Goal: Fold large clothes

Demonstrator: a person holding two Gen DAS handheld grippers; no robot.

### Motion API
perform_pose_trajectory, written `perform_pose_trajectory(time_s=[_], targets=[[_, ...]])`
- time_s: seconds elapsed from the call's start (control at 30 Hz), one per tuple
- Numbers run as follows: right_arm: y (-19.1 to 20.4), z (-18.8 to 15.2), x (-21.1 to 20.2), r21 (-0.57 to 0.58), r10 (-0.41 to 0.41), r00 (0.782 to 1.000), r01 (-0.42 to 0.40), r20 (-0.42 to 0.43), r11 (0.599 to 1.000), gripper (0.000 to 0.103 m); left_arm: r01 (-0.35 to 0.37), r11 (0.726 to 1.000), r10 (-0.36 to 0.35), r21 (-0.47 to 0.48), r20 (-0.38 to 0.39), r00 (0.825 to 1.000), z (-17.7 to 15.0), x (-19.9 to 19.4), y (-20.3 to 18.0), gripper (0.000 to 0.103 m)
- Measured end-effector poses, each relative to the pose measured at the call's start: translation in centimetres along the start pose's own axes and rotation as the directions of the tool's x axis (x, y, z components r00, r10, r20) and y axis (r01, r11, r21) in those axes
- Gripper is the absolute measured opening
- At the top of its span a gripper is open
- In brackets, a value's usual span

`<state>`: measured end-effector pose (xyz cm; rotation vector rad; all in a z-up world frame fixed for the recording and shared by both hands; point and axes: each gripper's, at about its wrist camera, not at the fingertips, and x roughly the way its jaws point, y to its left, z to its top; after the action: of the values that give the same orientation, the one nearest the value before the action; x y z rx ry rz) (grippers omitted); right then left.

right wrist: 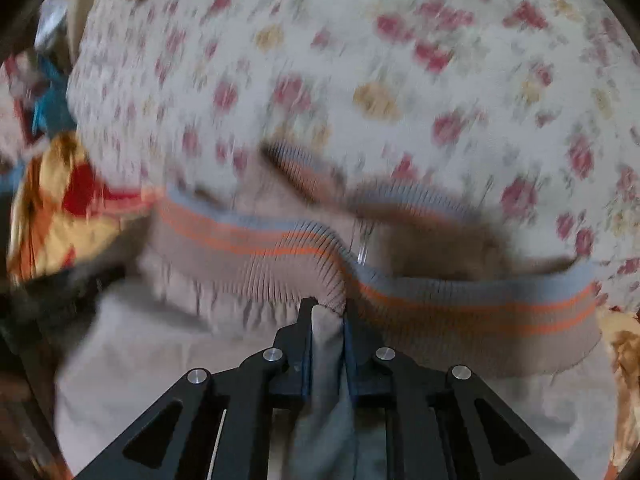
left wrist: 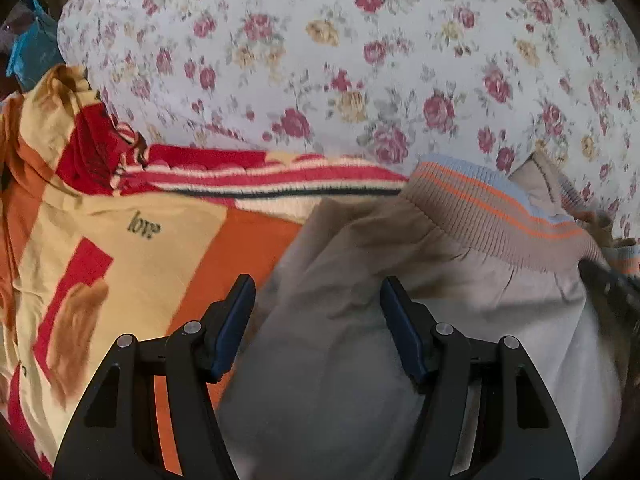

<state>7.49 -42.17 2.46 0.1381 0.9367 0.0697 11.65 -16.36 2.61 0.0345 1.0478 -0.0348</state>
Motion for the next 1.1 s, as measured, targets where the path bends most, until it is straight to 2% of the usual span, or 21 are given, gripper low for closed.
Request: perform_pose_trajectory(time_s=[0.1,0.17,0.2,0.27,0.33,0.5,0.6,0.67,0.77,0.83,0.87,0.93,1.03,1.1], targets=[[-0.4,0.1,2.5,0.021,-0.003,0.999,0.004,-0.052,1.0,0.012,-0.018,1.0,0.018,-0.001,-0.013,1.0,-0.1,1.1,-0.1,0.065],[-0.6,-0.3,2.4,0.025,0.01,0.998,-0.008,-0.057,1.0,0.016,-0.021,1.0,0.022,0.011,-0.032,0.999,-0.2,2.1,-0.1,0.068],[-0.7,-0.3,1.8,0.031,0.028,0.998,-0.026,-0.054,0.999,0.02,-0.022,1.0,0.022,0.005,-0.034,0.999,-0.2,2.2,0.1,0.07],[-1.1,-0.4,-0.5,0.056,0.068,0.996,-0.065,-0.058,0.996,0.048,-0.009,1.0,0.008,-0.011,-0.039,0.999,0.0,2.1,0.4,0.07],[-1.8,-1.0,-3.2,0.059,0.072,0.996,-0.069,-0.05,0.996,0.05,-0.002,1.0,0.002,-0.013,-0.036,0.999,0.0,1.6,0.9,0.07],[-5.7,-5.2,-8.6,0.053,-0.072,0.997,0.074,-0.038,0.996,0.05,0.033,0.999,-0.033,-0.014,-0.013,0.999,-1.4,-1.0,2.1,0.07],[-9.2,-8.4,-7.8,0.043,-0.221,0.97,0.226,-0.102,0.973,0.05,0.023,1.0,-0.023,0.011,0.001,1.0,-2.9,-2.3,2.3,0.07],[-10.5,-9.1,-7.0,0.056,-0.232,0.971,0.235,-0.062,0.97,0.05,-0.002,1.0,0.002,0.027,-0.013,1.0,-3.8,-2.3,2.2,0.07],[-10.7,-8.6,-8.0,0.081,-0.275,0.959,0.281,-0.073,0.956,0.05,0.011,1.0,-0.011,-0.015,-0.022,1.0,-4.5,-3.1,3.7,0.07],[-10.1,-8.5,-9.9,0.09,-0.244,0.967,0.249,-0.069,0.964,0.05,0.048,0.998,-0.048,-0.038,-0.02,0.999,-5.0,-4.7,4.9,0.07],[-9.2,-8.7,-11.3,0.085,-0.183,0.982,0.187,-0.051,0.979,0.05,0.061,0.997,-0.062,-0.039,-0.013,0.998,-5.4,-5.8,5.4,0.07],[-7.1,-9.1,-13.0,0.054,-0.109,0.994,0.11,-0.03,0.992,0.051,0.083,0.996,-0.084,-0.04,-0.007,0.996,-6.4,-7.3,6.0,0.07],[-3.3,-10.4,-14.6,-0.027,-0.013,1.0,0.013,-0.013,1.0,0.051,0.131,0.99,-0.132,-0.055,-0.018,0.991,-8.0,-8.5,6.6,0.07],[-0.5,-11.5,-13.6,-0.066,0.017,1.0,-0.019,-0.025,0.998,0.051,0.134,0.99,-0.135,-0.039,-0.039,0.99,-9.0,-8.5,6.2,0.07]])
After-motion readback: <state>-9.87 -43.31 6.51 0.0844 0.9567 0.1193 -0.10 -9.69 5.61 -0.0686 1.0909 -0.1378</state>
